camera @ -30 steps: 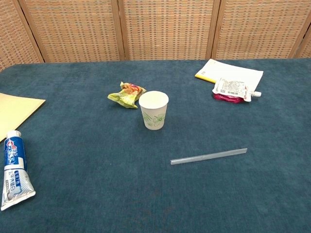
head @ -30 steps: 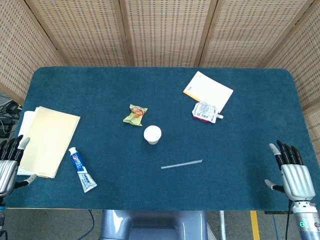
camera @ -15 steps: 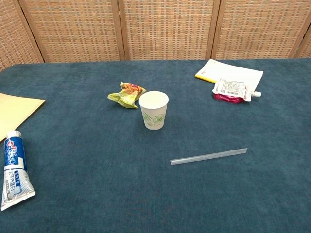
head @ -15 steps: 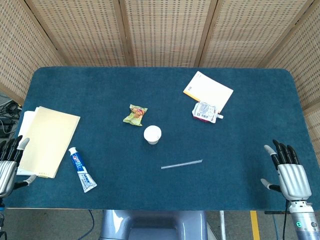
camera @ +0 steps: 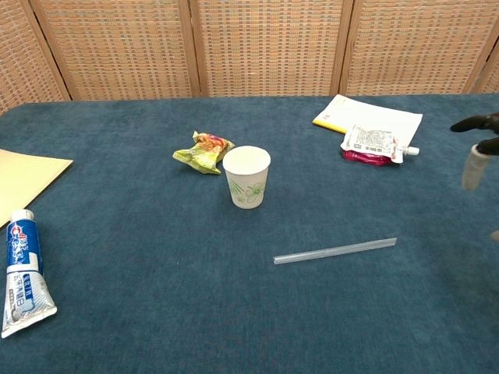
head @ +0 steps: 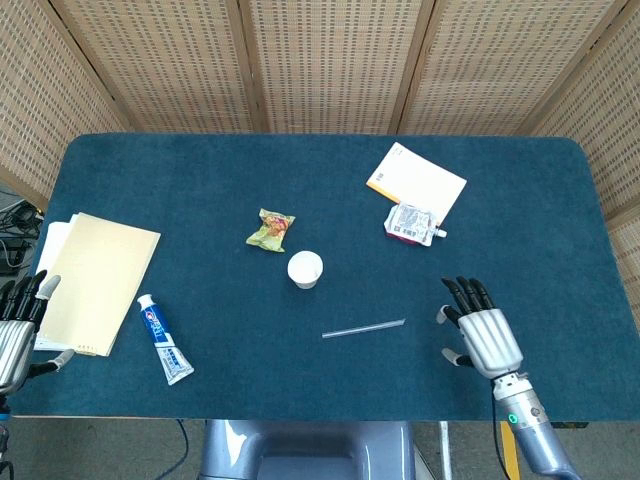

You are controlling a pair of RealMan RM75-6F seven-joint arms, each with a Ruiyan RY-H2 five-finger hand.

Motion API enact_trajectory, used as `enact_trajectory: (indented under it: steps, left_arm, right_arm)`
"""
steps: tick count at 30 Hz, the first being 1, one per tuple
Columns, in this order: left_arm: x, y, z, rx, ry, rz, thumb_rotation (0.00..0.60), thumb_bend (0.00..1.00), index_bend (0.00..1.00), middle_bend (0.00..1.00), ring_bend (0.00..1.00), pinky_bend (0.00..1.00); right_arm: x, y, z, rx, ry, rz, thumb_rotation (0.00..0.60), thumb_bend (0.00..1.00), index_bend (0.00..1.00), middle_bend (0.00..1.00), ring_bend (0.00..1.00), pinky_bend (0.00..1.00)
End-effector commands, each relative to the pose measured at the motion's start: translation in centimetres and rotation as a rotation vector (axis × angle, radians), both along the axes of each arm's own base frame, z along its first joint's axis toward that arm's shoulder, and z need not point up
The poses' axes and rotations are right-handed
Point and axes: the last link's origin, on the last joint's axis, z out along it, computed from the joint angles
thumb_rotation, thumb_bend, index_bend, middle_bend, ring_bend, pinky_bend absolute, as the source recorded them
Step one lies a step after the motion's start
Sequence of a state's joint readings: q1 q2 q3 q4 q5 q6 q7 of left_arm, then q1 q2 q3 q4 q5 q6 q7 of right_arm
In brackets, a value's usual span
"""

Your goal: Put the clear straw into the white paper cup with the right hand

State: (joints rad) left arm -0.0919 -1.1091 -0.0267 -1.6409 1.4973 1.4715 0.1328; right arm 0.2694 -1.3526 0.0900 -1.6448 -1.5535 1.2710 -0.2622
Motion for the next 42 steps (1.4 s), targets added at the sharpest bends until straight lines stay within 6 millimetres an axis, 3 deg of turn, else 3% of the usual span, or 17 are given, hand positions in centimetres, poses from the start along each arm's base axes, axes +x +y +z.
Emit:
enact_trajectory:
  steps: [1, 5, 15, 42]
  left_arm:
    - [-0.1, 0.1, -0.1, -0.008, -0.002, 0.002, 0.600, 0.00, 0.00, 0.00, 0.00, 0.00]
    - [-0.2, 0.2, -0.1, -0.011, -0.008, 0.003, 0.600, 0.00, 0.00, 0.00, 0.00, 0.00]
    - [-0.2, 0.3, -0.3, -0.023, -0.008, 0.002, 0.600, 0.00, 0.00, 0.00, 0.00, 0.00]
    - [-0.4, 0.6, -0.6, -0.036, -0.011, 0.013, 0.600, 0.00, 0.00, 0.00, 0.00, 0.00]
  right_arm:
    - [2.1, -1.2, -2.8, 0.059, 0.000, 0.017, 0.600, 0.31, 0.50, 0.17, 0.01, 0.14]
    - [3.6, -2.5, -5.4, 0.109, 0.010, 0.019, 0.600, 0.35, 0.51, 0.17, 0.01, 0.15]
    - [4.8, -3.6, -8.3, 0.157, 0.041, 0.012, 0.600, 0.50, 0.48, 0.17, 0.01, 0.15]
    - [5.9, -4.9, -12.2, 0.209, 0.033, -0.020, 0.600, 0.52, 0.51, 0.19, 0.01, 0.16]
